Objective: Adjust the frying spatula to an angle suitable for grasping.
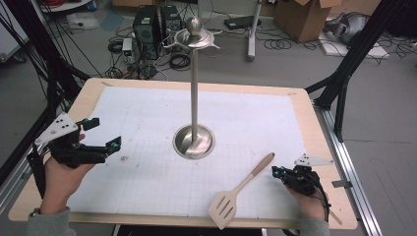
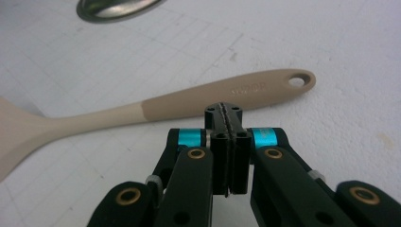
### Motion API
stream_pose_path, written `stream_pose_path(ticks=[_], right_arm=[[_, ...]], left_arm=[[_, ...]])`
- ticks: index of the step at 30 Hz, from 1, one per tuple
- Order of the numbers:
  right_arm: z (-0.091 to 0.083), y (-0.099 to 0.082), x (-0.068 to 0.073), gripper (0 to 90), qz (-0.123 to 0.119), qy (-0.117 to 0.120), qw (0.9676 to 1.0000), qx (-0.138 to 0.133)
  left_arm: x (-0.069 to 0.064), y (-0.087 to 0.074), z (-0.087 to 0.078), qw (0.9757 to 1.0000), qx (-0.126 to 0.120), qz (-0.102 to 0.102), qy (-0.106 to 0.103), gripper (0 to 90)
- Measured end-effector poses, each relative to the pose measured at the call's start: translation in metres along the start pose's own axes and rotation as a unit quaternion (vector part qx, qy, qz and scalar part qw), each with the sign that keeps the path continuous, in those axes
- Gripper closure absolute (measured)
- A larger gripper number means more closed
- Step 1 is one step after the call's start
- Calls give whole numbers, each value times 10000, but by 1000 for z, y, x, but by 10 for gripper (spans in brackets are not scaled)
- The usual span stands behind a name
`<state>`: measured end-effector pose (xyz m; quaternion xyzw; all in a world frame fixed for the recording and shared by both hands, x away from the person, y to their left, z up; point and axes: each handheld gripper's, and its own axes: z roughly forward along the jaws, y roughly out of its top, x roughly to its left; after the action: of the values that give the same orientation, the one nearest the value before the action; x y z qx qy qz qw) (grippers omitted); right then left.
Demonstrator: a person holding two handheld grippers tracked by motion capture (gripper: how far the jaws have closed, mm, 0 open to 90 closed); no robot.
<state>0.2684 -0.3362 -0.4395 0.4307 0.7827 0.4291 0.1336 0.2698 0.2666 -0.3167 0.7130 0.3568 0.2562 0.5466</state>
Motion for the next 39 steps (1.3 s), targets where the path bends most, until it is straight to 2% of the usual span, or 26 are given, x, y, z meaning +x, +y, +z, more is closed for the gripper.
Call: stream_pose_path(ticks=[9, 13, 22, 29, 39], right_arm=[[11, 2, -2, 900, -49, -140, 9997, 181], [17, 2, -4, 900, -82, -246, 9990, 351], [28, 8, -6, 900, -148, -173, 9993, 283], [36, 18, -6, 900, -145, -81, 9999, 47], [41, 20, -6, 900, -148, -62, 9999, -2]], left_arm=[[1, -1, 0, 10000, 18, -7, 11, 33], [1, -2, -1, 10000, 30, -14, 21, 33], [4, -4, -10, 9999, 20, -77, 126, 33], [7, -6, -17, 9997, -15, -123, 196, 33], [7, -9, -19, 9996, 19, -128, 250, 33]])
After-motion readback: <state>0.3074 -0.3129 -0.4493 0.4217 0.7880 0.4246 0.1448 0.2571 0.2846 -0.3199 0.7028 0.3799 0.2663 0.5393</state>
